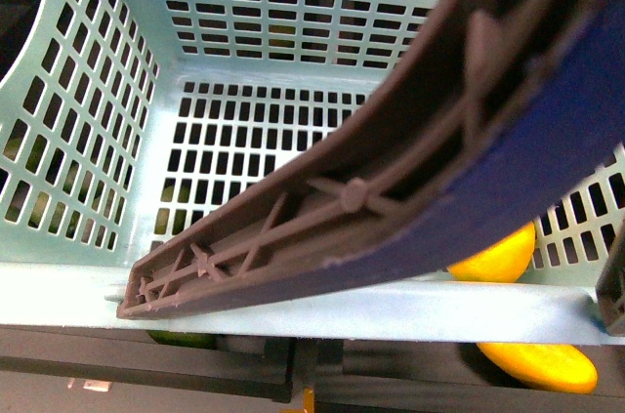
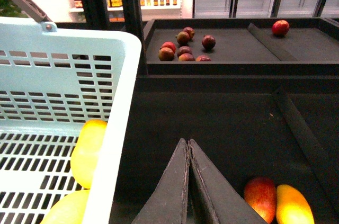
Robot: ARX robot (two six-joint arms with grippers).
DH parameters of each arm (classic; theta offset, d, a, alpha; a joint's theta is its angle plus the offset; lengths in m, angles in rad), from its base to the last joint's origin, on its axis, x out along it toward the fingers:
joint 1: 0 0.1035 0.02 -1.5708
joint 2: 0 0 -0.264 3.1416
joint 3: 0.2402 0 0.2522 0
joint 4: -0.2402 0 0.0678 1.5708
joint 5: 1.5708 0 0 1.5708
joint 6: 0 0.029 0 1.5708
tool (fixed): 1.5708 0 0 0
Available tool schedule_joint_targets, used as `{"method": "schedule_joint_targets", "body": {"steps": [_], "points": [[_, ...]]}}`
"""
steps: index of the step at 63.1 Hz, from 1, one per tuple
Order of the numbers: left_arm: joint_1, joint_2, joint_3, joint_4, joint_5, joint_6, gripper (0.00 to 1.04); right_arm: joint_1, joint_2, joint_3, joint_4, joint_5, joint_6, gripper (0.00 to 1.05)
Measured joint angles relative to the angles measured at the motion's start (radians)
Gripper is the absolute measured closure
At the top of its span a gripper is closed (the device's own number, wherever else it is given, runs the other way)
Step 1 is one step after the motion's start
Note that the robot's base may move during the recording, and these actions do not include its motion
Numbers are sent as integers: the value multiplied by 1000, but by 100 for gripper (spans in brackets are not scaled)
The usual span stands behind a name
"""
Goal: Pick lemon and mango into basket
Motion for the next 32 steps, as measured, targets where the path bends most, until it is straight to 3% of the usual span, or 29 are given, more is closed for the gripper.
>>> {"method": "schedule_joint_targets", "body": {"steps": [8,32], "points": [[0,0,0,0,0,0,100,0,0,0,0,0,-1,102],[0,0,0,0,0,0,100,0,0,0,0,0,-2,46]]}}
